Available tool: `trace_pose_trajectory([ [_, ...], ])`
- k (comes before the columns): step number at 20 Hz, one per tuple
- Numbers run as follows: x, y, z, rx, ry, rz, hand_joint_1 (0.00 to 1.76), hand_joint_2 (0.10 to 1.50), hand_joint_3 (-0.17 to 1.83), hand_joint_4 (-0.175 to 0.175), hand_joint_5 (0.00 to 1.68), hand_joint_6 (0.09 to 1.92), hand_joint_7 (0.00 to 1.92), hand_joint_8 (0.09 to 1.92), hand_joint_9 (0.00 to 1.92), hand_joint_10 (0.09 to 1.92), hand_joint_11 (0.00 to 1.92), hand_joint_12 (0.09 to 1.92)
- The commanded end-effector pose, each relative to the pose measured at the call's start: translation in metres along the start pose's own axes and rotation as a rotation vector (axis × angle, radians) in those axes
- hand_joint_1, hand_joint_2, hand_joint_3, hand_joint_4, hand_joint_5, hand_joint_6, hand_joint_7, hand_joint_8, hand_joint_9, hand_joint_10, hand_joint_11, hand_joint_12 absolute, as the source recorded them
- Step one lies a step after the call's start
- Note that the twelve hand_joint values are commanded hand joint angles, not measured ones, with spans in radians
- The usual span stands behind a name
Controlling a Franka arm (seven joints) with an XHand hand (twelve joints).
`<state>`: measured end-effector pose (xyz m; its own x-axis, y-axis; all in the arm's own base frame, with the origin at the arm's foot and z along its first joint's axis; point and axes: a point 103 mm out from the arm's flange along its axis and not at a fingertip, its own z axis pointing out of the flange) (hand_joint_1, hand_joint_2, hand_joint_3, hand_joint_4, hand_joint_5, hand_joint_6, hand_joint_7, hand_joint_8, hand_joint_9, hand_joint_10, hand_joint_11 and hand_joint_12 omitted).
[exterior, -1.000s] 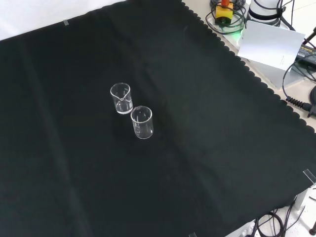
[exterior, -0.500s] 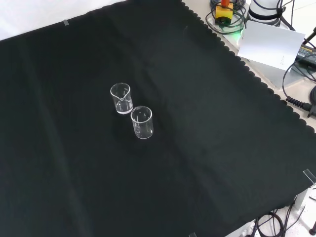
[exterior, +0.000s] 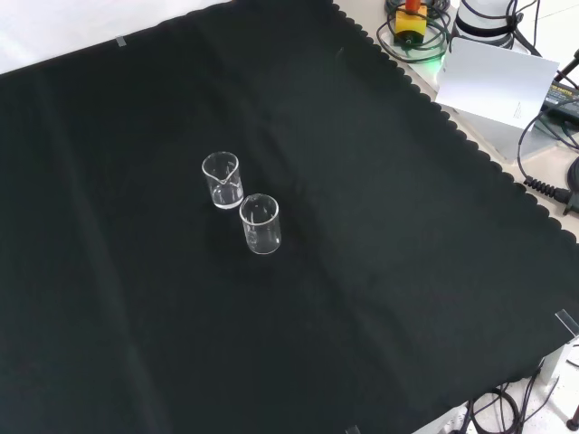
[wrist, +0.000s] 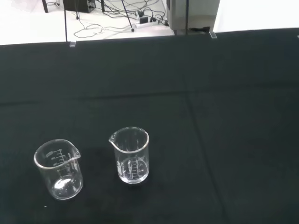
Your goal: Pick up the beaker on the right.
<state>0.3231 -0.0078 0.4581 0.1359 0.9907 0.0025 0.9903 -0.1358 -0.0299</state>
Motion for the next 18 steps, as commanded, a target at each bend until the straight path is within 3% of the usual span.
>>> trace_pose_trajectory([
  [1, -0.014, 0.027, 0.023, 0.024, 0.009, 0.022, 0.1, 1.26, 0.27, -0.007, 0.38, 0.09, 0.04, 0.43, 0.12, 0.57, 0.0, 1.1],
  [7, -0.025, 0.08, 0.05, 0.012, 0.055, -0.011, 0.15, 1.23, 0.25, -0.008, 0.38, 0.09, 0.05, 0.43, 0.13, 0.58, 0.0, 1.11],
  [9, -0.029, 0.096, 0.059, -0.004, 0.093, -0.018, 0.27, 1.18, 0.23, -0.01, 0.39, 0.09, 0.1, 0.46, 0.18, 0.6, 0.0, 1.14],
  [13, -0.035, 0.126, 0.086, 0.023, 0.153, -0.023, 0.52, 1.05, 0.2, -0.015, 0.4, 0.09, 0.21, 0.51, 0.28, 0.63, 0.0, 1.23],
  [18, -0.036, 0.155, 0.124, 0.057, 0.192, -0.022, 0.64, 0.94, 0.25, -0.014, 0.41, 0.09, 0.21, 0.54, 0.3, 0.63, 0.0, 1.25],
])
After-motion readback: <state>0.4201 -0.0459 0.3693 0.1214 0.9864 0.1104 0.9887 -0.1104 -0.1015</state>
